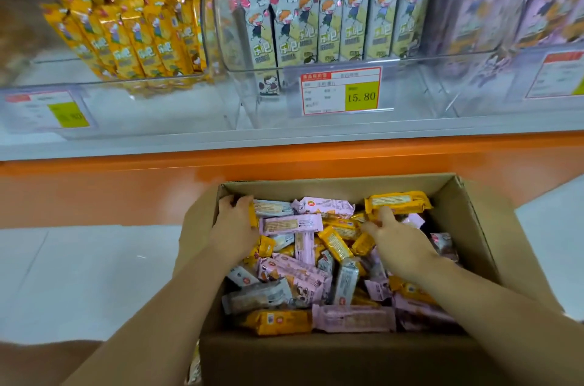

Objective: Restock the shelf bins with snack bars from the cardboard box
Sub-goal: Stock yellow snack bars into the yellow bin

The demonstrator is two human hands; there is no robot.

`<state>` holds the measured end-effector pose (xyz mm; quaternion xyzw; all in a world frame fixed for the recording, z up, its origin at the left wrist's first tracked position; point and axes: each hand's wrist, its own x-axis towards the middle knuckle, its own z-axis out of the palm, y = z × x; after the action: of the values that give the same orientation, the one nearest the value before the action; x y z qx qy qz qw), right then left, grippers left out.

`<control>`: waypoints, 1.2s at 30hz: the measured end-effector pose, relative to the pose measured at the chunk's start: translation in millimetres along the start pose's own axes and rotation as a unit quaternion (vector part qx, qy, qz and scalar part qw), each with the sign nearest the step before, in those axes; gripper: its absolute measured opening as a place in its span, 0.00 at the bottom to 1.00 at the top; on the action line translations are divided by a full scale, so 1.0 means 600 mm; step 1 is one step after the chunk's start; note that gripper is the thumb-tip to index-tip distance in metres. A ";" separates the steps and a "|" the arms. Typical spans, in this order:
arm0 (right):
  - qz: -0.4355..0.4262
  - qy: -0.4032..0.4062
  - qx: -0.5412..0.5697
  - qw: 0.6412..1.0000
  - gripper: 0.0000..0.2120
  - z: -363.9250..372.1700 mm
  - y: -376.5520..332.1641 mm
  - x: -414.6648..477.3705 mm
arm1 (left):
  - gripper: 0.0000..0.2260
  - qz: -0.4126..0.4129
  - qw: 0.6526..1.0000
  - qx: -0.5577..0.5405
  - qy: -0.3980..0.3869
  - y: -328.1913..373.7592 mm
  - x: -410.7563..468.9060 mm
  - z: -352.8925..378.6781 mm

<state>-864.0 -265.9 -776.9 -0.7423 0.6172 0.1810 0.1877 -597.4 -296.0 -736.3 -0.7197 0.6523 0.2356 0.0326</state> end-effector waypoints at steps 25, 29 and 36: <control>-0.025 0.148 0.322 0.935 0.06 -0.047 -0.034 -0.056 | 0.22 0.112 0.951 -0.256 -0.128 0.048 -0.041 -0.050; -0.006 0.065 0.268 0.961 0.21 -0.039 -0.022 -0.056 | 0.20 0.075 0.951 -0.293 -0.063 0.047 -0.054 -0.054; -0.005 0.012 0.177 0.984 0.31 -0.009 -0.026 -0.005 | 0.16 -0.017 0.918 -0.395 -0.045 0.036 -0.048 -0.055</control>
<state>-848.8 -263.8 -769.9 -0.7024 0.6381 0.0591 0.3097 -609.4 -284.1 -690.6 -0.6737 0.4919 0.5052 -0.2212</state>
